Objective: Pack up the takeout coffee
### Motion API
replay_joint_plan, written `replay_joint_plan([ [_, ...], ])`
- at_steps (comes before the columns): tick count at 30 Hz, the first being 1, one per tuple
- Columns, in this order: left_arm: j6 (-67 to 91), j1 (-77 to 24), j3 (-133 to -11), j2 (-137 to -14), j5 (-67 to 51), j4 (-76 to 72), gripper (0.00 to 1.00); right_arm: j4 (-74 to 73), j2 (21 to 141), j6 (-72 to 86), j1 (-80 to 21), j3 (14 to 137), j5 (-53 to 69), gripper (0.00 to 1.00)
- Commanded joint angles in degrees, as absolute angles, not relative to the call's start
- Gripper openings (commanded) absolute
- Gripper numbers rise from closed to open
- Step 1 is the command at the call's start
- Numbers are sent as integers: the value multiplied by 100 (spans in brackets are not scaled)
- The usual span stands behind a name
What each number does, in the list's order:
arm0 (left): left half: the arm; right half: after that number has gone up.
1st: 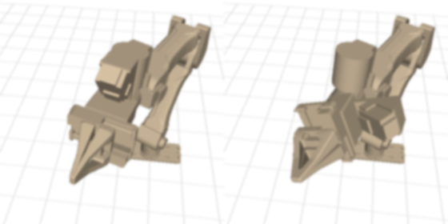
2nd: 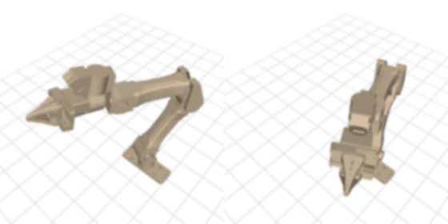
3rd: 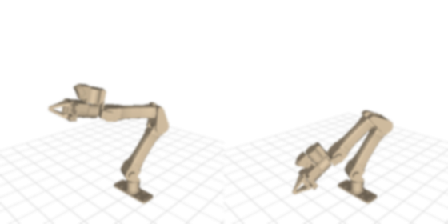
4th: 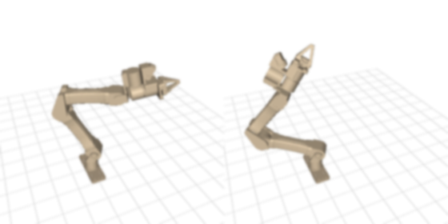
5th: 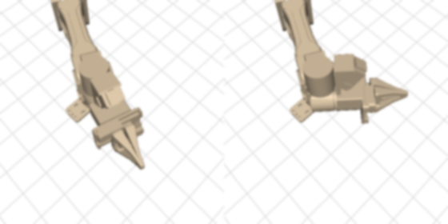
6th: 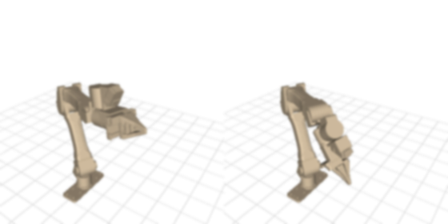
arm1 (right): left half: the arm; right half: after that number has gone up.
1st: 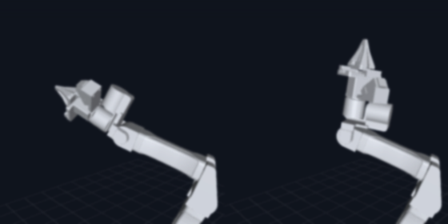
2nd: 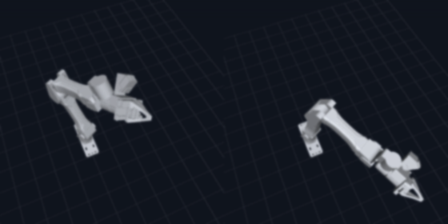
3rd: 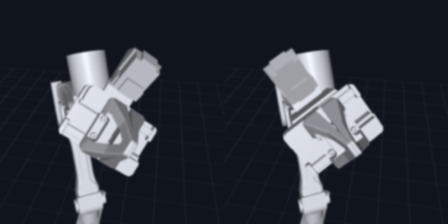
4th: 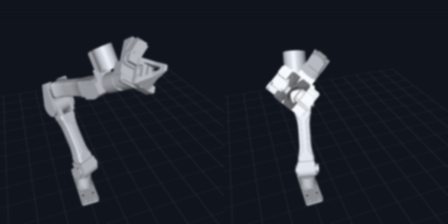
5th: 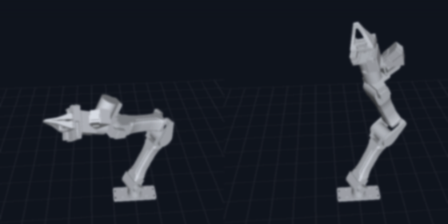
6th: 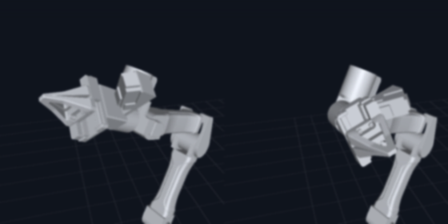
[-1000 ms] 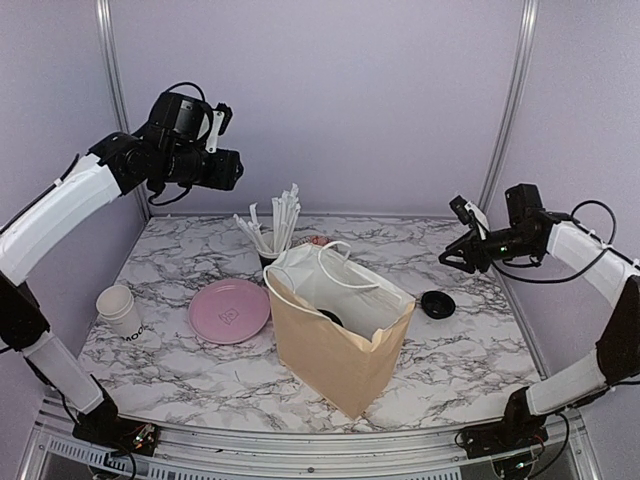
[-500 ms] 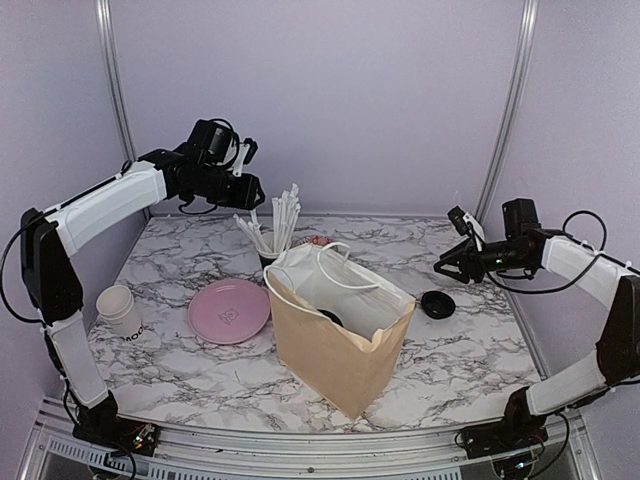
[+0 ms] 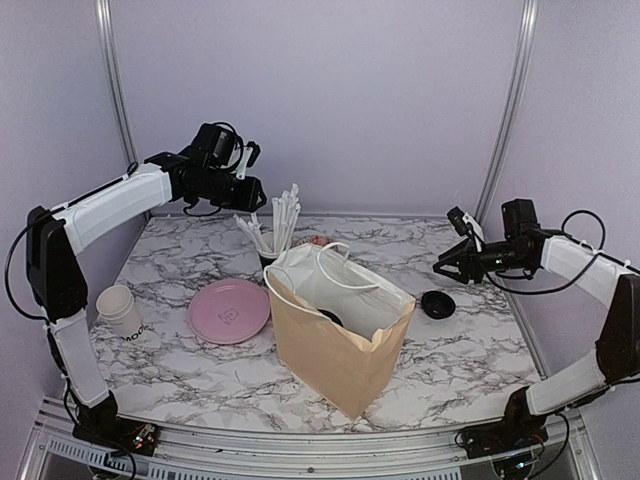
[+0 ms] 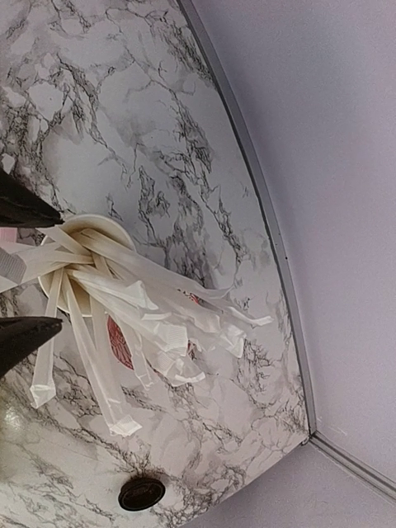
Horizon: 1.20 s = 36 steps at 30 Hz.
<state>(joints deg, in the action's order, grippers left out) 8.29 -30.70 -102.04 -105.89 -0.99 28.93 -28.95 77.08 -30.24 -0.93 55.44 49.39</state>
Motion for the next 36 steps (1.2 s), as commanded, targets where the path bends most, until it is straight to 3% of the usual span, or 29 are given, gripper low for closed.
replay_joint_plan([
  [1, 748, -3059, -10208, -10672, -34, 2771, 34, -2873, 7751, -3112, -75, 5572, 5038, 46],
  [6, 734, -3059, -10186, -10644, -28, 2774, 19, -2895, 7807, -3144, -65, 5589, 5070, 45],
  [14, 716, -3059, -10161, -10648, -28, 2782, 12, -2942, 7813, -3184, -70, 5601, 5068, 44],
  [17, 711, -3066, -10183, -10648, -33, 2787, 2, -2953, 7811, -3191, -70, 5608, 5071, 44],
  [25, 709, -3212, -10698, -10293, 187, 2870, 0, -2953, 7853, -3208, -70, 5607, 5055, 43],
  [36, 362, -4271, -10936, -8527, 971, 3197, 0, -2991, 7944, -3223, -70, 5633, 4998, 42],
])
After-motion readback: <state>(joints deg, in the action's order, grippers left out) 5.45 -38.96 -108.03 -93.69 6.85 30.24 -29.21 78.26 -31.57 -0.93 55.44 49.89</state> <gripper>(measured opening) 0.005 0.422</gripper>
